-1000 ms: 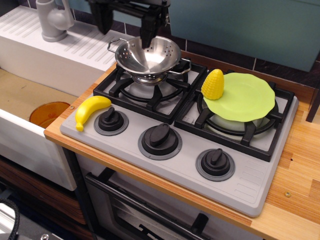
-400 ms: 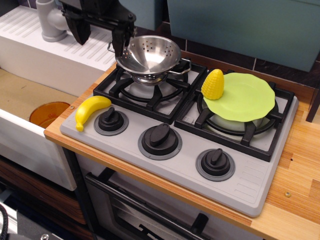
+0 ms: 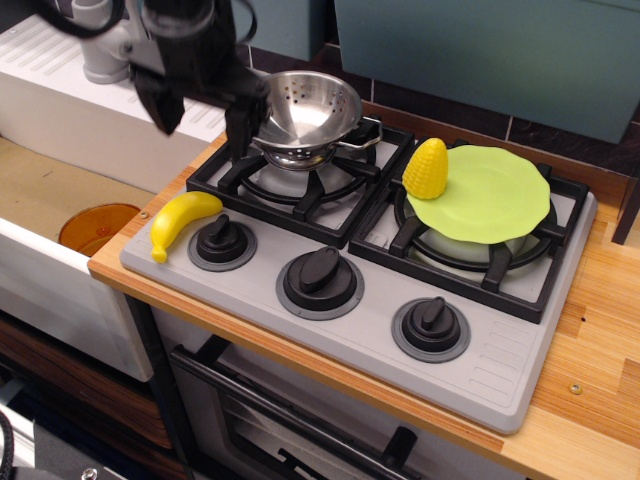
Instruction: End effector transition from object to object
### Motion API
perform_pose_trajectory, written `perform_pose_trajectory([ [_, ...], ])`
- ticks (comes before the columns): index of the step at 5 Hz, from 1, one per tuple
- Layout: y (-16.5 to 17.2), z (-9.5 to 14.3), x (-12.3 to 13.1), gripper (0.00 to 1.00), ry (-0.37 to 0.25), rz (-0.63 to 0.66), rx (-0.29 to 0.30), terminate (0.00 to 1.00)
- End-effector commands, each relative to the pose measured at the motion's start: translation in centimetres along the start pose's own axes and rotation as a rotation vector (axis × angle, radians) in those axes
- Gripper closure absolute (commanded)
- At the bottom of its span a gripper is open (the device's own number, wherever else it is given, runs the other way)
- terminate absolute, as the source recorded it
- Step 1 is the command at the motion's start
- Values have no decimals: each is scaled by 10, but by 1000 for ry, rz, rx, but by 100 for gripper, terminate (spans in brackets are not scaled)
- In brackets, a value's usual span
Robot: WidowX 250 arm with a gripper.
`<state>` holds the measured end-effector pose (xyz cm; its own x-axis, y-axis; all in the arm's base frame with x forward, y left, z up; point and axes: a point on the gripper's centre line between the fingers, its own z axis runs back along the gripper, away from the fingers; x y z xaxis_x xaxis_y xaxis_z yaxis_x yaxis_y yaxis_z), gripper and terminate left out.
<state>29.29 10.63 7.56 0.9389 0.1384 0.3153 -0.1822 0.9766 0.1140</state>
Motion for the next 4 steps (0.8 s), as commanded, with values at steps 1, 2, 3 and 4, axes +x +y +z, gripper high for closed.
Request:
perform_pose_trajectory([
  [1, 9, -10, -1, 0, -58, 0, 11, 0],
  [2, 11, -18, -4, 0, -61, 12, 13, 0],
  [3, 12, -28, -12, 0, -58, 16, 0, 0],
  [4, 14, -33, -21, 0, -59, 18, 0, 100],
])
